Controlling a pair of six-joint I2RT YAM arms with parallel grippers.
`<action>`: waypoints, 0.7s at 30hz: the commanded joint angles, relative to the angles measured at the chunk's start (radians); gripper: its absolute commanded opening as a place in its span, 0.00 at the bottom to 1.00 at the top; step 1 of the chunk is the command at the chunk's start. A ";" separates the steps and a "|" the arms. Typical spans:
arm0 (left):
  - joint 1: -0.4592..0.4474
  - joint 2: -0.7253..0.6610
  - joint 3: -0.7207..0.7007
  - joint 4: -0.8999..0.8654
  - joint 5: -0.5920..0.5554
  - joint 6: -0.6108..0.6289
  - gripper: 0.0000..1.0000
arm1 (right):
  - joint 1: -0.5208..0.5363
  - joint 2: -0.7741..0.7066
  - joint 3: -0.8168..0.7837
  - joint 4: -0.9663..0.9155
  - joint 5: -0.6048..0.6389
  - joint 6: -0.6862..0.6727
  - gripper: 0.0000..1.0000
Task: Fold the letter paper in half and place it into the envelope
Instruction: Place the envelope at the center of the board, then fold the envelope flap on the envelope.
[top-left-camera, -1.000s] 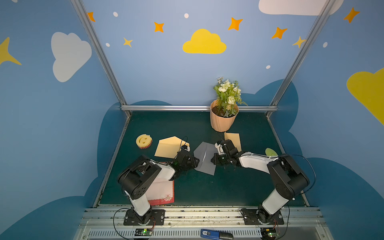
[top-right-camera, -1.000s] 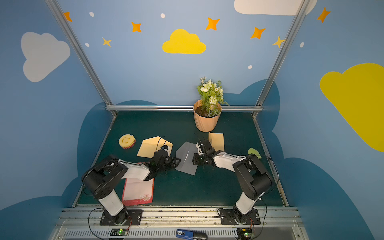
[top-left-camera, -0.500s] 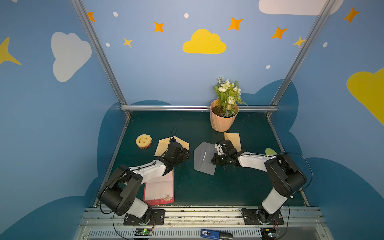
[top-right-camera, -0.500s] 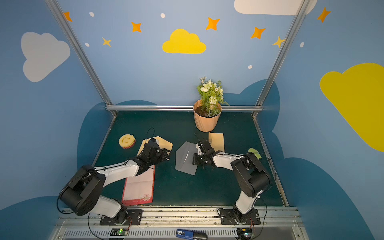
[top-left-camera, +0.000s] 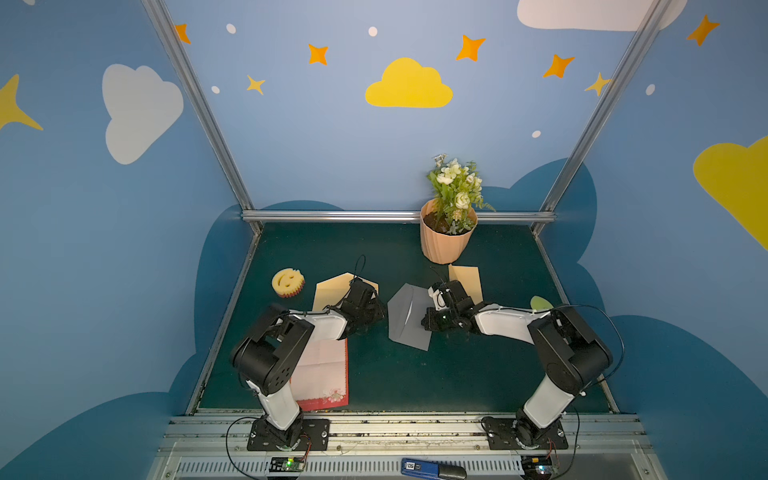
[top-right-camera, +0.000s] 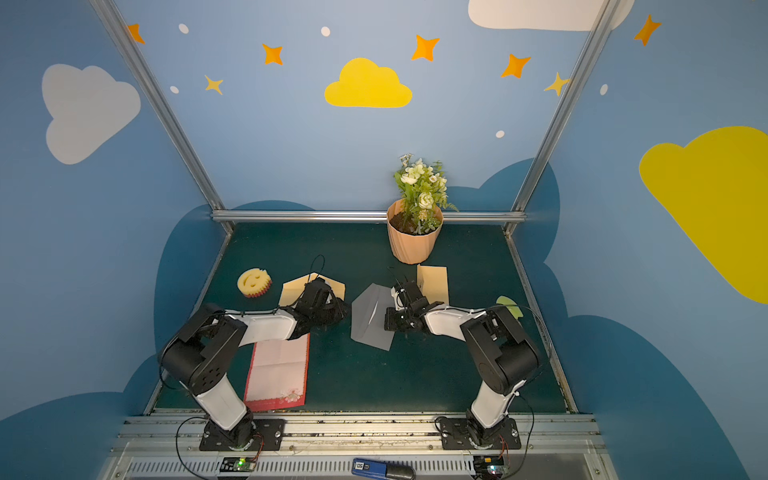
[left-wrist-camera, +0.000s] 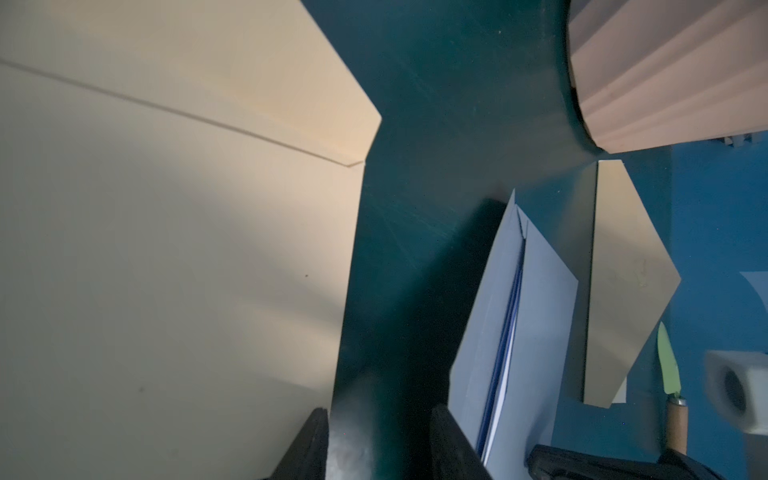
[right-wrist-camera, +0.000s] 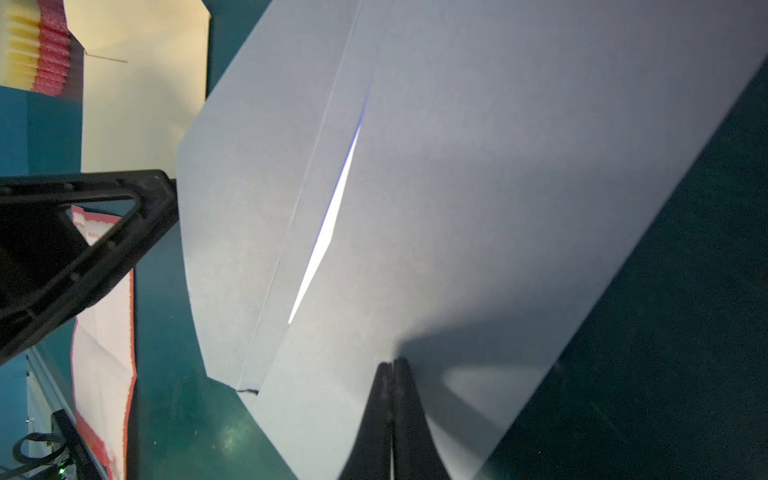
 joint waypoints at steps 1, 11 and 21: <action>-0.032 0.034 0.030 -0.053 0.033 0.021 0.42 | 0.006 0.021 0.017 0.008 -0.013 -0.006 0.00; -0.130 0.071 0.133 -0.221 0.014 0.069 0.40 | 0.005 0.043 0.018 0.042 -0.033 0.010 0.00; -0.162 0.148 0.170 -0.357 -0.033 0.078 0.39 | -0.006 -0.091 0.064 -0.042 0.020 -0.018 0.00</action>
